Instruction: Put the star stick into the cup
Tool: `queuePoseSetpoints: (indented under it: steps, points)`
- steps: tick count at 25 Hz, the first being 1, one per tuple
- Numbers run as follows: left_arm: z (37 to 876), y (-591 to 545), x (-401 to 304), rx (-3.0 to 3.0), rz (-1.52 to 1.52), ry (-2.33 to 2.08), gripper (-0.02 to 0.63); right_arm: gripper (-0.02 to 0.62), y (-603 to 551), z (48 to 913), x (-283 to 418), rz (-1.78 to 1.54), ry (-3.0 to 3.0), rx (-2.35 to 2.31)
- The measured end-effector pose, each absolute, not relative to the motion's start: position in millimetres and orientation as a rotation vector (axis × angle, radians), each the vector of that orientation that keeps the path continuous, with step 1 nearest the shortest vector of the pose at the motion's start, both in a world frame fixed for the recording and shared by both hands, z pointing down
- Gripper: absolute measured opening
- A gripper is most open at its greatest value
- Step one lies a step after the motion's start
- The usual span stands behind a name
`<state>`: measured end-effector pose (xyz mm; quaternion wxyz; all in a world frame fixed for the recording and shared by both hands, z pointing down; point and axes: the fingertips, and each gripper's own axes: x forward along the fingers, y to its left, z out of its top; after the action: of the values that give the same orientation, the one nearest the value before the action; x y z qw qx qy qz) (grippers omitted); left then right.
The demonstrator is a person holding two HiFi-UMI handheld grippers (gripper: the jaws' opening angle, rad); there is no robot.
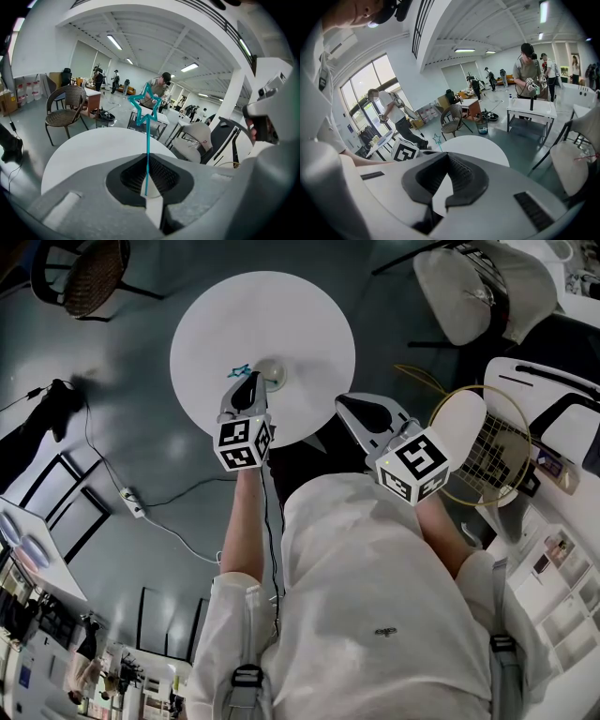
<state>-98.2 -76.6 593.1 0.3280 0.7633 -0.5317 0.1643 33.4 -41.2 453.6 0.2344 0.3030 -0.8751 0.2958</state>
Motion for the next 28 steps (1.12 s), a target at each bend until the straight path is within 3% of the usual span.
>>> queuePoseSetpoints:
  steps: [28]
  points:
    - [606,-104,-112,1.982,0.438,-1.413,0.023,0.008,-49,453,29,0.815,-2.396,0.839]
